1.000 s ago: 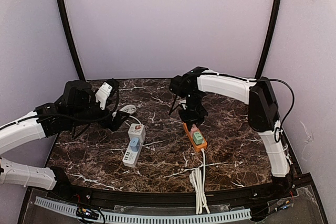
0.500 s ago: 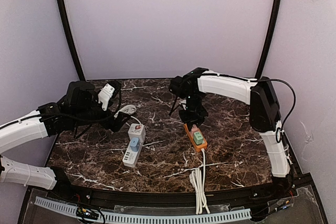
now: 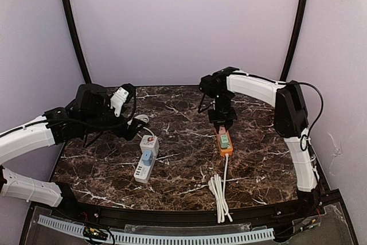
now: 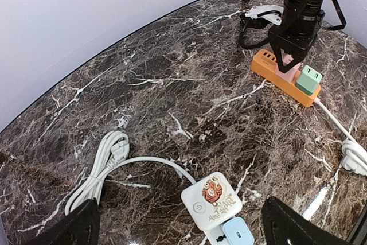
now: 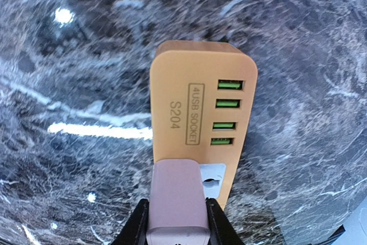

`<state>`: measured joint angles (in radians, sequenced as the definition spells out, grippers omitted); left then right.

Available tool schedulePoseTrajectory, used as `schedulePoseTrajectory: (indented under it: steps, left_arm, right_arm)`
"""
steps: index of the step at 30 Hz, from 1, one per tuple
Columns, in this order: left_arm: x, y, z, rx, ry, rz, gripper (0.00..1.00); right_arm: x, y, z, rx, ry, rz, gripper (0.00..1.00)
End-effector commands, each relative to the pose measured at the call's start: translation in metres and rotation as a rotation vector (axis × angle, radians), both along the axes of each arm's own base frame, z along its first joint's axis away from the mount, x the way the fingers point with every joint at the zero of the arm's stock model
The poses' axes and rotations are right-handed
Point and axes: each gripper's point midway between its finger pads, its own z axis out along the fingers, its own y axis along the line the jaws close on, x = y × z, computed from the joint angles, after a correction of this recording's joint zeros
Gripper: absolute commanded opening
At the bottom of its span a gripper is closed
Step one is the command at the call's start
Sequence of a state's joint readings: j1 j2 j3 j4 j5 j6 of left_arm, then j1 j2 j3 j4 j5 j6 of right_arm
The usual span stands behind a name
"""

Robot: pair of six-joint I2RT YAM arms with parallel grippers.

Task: Insert the plug

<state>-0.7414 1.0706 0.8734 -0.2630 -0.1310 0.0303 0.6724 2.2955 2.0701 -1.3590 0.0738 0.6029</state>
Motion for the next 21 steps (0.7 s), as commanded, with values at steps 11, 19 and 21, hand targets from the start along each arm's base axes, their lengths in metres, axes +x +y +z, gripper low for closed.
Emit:
schedulePoseTrajectory:
  steps: [11, 19, 21]
  left_arm:
    - [0.003, -0.001, 0.011, 0.011, -0.007, -0.006, 0.99]
    - [0.004, 0.000, 0.012, 0.007, -0.003, 0.003, 0.99]
    - [0.005, -0.001, 0.011, 0.005, 0.000, 0.002, 0.99]
  right_arm:
    - [0.080, -0.104, -0.047, -0.182, -0.072, -0.100, 0.00]
    - [0.086, -0.076, -0.055, 0.000, -0.052, -0.031, 0.00]
    - [0.084, -0.071, -0.056, 0.010, -0.052, -0.022, 0.00]
